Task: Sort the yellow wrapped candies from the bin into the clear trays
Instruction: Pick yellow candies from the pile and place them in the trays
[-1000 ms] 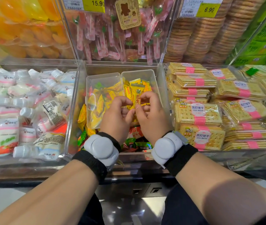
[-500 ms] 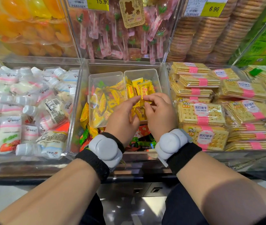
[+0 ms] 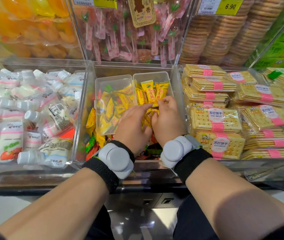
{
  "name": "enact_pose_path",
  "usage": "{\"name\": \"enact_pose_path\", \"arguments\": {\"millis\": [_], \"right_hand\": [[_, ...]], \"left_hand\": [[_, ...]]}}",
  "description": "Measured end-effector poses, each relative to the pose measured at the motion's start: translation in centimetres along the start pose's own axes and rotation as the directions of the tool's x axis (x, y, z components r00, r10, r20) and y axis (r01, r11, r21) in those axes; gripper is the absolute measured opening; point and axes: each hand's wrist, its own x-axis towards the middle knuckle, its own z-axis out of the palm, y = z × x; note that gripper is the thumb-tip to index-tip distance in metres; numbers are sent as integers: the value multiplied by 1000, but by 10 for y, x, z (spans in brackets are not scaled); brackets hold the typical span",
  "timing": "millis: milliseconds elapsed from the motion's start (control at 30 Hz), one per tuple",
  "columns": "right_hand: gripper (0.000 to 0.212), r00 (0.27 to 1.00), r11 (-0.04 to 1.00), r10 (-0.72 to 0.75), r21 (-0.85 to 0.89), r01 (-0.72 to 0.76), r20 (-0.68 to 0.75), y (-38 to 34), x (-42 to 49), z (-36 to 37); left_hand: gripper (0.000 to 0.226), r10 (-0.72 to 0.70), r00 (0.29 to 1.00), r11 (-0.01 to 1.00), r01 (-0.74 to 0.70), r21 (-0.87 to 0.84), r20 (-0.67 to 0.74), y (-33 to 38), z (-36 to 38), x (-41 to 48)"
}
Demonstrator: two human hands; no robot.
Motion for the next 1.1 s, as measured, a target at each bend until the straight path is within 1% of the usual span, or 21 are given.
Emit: {"name": "enact_pose_path", "arguments": {"millis": [133,233,367,533,667,767,900,1033,1100], "right_hand": [[57,994,997,8,-76,0,106,1,-1,4],[65,988,994,17,-106,-1,151,3,1,6],[64,989,987,-11,-155,34,147,3,1,8],[64,989,983,-7,-181,34,147,3,0,8],[64,987,979,-25,-195,57,160,3,-1,6],[62,988,982,-21,-180,49,152,1,-2,6],[62,991,986,-55,-150,74,124,0,-4,6],[59,990,987,-105,-113,115,92,-1,-6,4],[56,987,986,-138,-79,144,82,-3,-7,2]], "left_hand": [[56,0,1000,1000,0,-4,4,1,0,0],[49,5,1000,1000,-5,-8,-11,2,-1,0],[48,0,1000,1000,0,-11,-12,3,-1,-1],[50,-14,1000,1000,14,-7,7,2,-1,-1],[45,-10,1000,1000,10,-2,-8,2,-1,-1],[45,-22,1000,1000,22,-6,-15,1,-3,-1],[50,-46,999,999,46,-18,-12,-3,-10,-3],[56,-119,993,993,119,20,-10,-16,-24,-7],[57,-120,993,991,121,54,-25,-22,-32,-11]]}}
